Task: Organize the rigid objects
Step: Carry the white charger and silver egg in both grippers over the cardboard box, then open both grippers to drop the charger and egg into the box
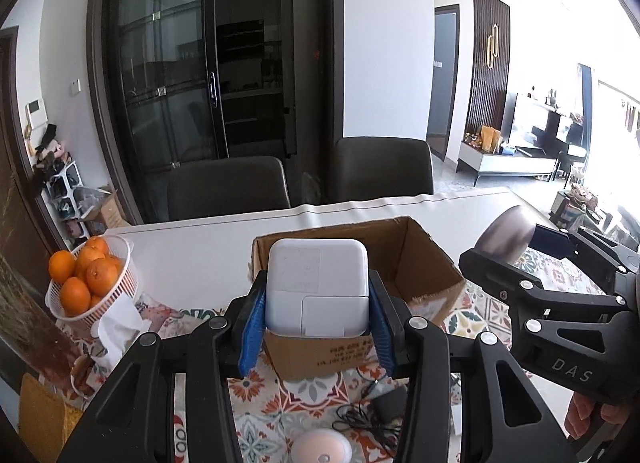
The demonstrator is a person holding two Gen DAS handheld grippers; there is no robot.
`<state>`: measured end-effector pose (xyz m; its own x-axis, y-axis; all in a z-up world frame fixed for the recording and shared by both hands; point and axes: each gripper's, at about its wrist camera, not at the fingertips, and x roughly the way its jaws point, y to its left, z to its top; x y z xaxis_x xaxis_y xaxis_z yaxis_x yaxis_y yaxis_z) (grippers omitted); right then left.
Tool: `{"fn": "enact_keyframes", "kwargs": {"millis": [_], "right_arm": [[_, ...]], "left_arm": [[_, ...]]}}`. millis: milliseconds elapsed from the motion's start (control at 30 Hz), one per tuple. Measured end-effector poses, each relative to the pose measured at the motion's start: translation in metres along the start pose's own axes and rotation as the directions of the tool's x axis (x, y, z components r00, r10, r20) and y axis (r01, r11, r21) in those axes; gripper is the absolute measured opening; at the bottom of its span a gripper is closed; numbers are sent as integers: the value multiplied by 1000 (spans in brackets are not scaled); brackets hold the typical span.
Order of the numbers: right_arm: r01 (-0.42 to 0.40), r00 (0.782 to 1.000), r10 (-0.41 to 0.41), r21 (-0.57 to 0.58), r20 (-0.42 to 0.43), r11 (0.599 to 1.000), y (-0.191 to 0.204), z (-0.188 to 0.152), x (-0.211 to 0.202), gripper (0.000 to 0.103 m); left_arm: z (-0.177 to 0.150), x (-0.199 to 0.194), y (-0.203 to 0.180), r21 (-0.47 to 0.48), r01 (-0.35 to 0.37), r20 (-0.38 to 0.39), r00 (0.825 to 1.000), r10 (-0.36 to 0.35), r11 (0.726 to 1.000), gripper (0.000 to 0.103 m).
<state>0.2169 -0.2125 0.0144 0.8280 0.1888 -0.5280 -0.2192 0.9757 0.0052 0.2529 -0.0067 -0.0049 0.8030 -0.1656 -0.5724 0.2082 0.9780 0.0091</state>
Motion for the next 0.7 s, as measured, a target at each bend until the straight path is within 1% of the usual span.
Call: {"fn": "enact_keyframes", "kwargs": {"millis": [200, 267, 333, 467, 567, 700], "right_arm": [[-8, 1000, 8, 5, -31, 1000, -8, 16, 24, 66], [-14, 999, 15, 12, -48, 1000, -11, 21, 34, 66], [-20, 997, 22, 22, -72, 1000, -14, 24, 45, 66], [-33, 990, 37, 36, -136, 999, -20, 27, 71, 66], [-34, 981, 44, 60, -189, 998, -26, 25, 91, 66], [-31, 967, 52, 87, -250, 996, -33, 16, 114, 66]], "left_arm": [[17, 22, 5, -12, -12, -10, 1000, 12, 1000, 45], [21, 30, 6, -16, -19, -27, 999, 18, 1000, 45], [23, 39, 10, -26, -12, -50, 999, 10, 1000, 45], [27, 63, 13, -31, -6, -115, 993, 2, 1000, 45], [27, 84, 15, -34, 3, -184, 983, -9, 999, 45], [21, 105, 13, -43, 16, -248, 968, -26, 999, 45]]}}
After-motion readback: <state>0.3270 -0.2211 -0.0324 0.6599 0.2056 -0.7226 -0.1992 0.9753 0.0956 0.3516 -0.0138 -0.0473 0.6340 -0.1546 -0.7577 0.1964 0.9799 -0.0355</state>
